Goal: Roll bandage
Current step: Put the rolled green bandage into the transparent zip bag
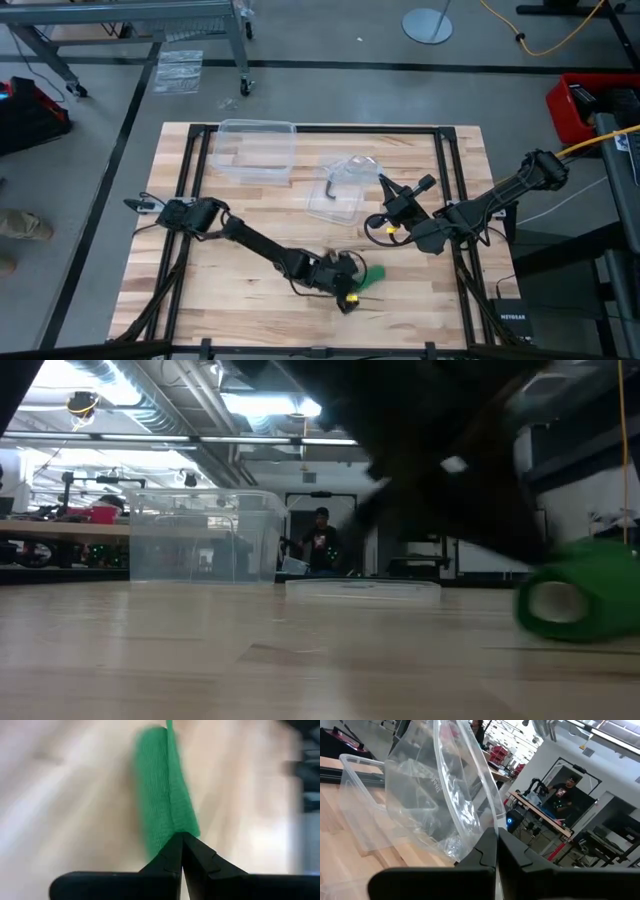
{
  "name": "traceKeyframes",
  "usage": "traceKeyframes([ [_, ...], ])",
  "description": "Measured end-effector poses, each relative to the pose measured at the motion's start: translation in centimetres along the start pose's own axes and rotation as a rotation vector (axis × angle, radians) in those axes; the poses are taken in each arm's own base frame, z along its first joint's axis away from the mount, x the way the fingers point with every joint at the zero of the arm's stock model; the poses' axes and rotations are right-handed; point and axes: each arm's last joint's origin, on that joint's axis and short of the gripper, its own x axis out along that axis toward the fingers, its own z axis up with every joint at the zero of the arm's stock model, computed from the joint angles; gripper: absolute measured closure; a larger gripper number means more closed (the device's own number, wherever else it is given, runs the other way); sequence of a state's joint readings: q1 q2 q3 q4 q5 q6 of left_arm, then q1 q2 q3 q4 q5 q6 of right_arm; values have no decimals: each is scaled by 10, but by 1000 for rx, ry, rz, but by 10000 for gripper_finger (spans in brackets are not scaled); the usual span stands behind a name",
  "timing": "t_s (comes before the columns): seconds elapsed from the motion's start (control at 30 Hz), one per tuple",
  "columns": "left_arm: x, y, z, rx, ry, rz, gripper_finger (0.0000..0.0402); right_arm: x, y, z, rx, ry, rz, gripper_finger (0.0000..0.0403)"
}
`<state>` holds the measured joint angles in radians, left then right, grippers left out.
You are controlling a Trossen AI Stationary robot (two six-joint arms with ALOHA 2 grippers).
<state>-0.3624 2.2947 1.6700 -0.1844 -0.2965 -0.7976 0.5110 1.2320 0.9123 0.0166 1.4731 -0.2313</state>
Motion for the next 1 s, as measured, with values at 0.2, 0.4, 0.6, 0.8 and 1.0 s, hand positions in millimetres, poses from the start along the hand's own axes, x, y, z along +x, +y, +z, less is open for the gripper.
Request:
traceKeyframes([
  [0.2, -31, 27, 12, 145, 22, 353, 401, 0, 0, 0, 1, 0, 0, 398],
  [0.4, -60, 21, 29, 172, -79, 409, 401, 0, 0, 0, 0, 0, -1, 398],
  [0.6, -65, -9, 54, 275, -268, 147, 397, 0, 0, 0, -2, 1, -2, 398],
  [0.8, -56, -6, 55, 332, -213, 49, 373, 0, 0, -1, -21, 4, -13, 398],
  [1.0, -53, -3, 51, 310, -171, 39, 291, 0, -2, -1, -24, 9, -35, 398],
])
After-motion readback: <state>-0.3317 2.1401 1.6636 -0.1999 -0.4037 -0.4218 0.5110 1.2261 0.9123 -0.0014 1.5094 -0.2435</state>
